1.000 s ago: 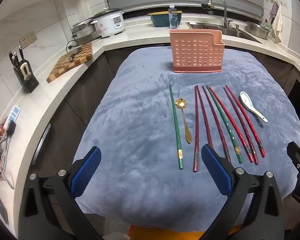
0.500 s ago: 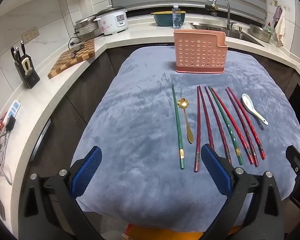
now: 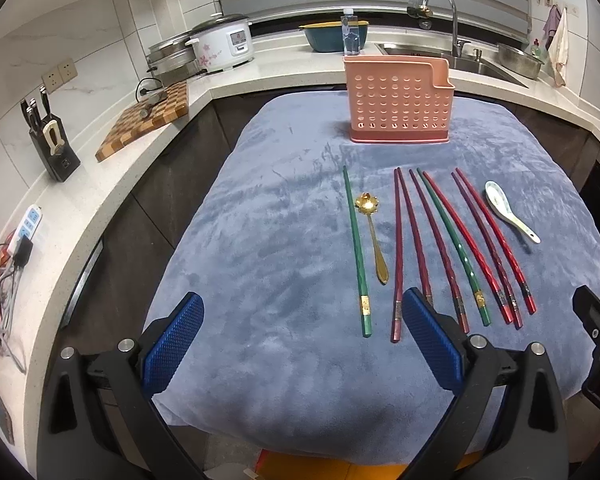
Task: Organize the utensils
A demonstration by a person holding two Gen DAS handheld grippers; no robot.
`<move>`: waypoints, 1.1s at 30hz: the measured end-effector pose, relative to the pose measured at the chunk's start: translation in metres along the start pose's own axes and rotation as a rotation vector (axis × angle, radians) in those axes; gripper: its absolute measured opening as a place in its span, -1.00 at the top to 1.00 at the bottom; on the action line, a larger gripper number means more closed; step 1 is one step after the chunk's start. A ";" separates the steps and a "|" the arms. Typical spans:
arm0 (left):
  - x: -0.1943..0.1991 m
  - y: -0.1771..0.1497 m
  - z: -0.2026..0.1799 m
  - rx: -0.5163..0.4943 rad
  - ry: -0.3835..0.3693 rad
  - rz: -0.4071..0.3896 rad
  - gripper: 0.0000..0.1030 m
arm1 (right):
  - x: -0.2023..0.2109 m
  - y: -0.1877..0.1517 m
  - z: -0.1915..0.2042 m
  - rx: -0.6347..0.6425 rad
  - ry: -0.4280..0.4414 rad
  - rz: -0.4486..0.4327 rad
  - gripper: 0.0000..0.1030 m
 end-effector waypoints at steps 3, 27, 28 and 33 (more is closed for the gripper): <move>-0.002 0.000 0.000 0.004 -0.007 0.015 -0.84 | -0.001 -0.001 0.000 -0.003 0.000 0.001 -0.86; -0.001 -0.001 0.002 0.018 -0.017 0.006 -0.84 | -0.001 -0.001 0.000 -0.003 0.003 0.004 -0.86; -0.001 -0.001 0.002 0.018 -0.017 0.005 -0.84 | 0.000 -0.002 0.000 -0.004 0.003 0.003 -0.86; -0.001 -0.001 0.001 0.012 -0.019 0.007 -0.84 | -0.001 -0.002 0.000 -0.004 0.003 0.003 -0.86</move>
Point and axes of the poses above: each gripper's, at about its wrist camera, not at the fingertips, and x roughly against the way its jaws point, z to its left, y to its top, the point moved 4 cm from there along -x, roughly the way its jaws point, and after that the axes turned 5 degrees about z, right-handed, at the moved point
